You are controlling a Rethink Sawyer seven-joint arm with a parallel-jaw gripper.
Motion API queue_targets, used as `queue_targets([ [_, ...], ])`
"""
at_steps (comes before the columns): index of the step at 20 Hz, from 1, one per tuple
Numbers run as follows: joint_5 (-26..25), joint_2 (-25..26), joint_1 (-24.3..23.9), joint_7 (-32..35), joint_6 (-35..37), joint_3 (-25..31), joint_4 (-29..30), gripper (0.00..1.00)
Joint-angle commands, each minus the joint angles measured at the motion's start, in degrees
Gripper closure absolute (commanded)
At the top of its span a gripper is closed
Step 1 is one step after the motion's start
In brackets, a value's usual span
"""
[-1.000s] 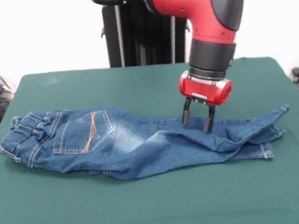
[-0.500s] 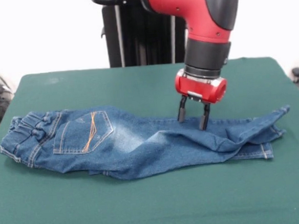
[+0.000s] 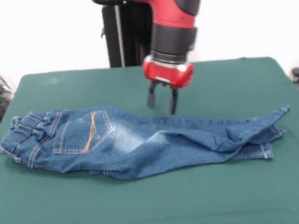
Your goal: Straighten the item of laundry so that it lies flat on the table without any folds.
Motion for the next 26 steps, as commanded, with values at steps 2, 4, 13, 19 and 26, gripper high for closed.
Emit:
queue_targets([
  [2, -9.27, -1.15, -7.19, 3.62, 6.00, 3.35, 3.94, 0.00],
  [4, -11.26, -0.74, -8.80, 3.53, 5.98, 3.67, 3.22, 0.00],
  [13, -13.23, 5.22, -9.16, 6.61, 2.15, 4.84, -1.88, 0.00],
  [19, -13.71, 8.61, -8.95, 6.84, -0.01, 4.91, -4.67, 0.00],
  [26, -19.47, 10.92, -14.25, 1.94, 2.78, 6.59, -11.10, 0.00],
])
